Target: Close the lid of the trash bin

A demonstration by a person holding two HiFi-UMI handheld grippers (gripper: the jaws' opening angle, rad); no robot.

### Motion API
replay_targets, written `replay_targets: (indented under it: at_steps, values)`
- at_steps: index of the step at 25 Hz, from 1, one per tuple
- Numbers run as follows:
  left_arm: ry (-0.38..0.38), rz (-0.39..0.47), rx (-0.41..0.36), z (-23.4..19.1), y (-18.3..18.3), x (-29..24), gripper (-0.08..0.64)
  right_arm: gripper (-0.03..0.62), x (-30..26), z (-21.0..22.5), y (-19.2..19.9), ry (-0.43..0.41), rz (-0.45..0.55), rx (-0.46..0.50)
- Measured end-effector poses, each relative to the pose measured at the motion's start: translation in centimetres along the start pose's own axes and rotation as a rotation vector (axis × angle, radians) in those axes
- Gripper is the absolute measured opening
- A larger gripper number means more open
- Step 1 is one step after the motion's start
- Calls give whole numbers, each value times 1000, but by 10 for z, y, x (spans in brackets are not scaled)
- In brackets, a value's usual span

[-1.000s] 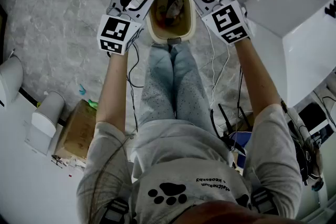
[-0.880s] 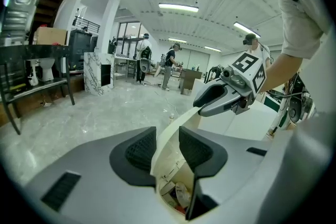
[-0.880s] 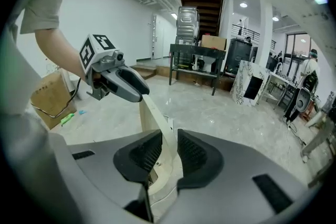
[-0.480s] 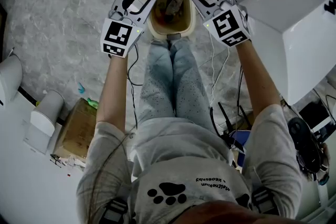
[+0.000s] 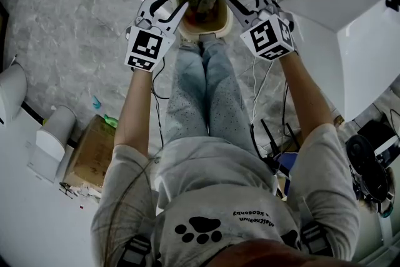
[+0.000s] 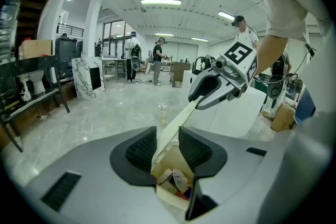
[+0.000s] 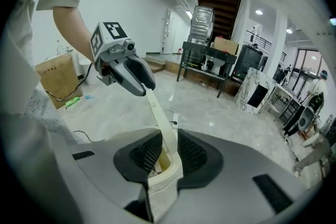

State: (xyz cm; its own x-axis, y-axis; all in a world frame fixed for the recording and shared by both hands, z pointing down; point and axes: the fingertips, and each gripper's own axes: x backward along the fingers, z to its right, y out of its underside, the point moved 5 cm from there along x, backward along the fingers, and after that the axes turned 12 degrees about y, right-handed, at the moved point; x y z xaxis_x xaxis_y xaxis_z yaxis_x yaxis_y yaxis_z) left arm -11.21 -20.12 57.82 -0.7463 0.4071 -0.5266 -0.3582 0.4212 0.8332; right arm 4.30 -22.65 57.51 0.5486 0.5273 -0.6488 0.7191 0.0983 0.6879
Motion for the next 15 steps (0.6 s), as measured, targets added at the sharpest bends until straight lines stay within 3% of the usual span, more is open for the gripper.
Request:
replay_targets:
  at_steps: [15]
  values:
    - [52, -40, -11, 35, 27, 5, 143, 110, 16, -41, 19, -3, -5, 95]
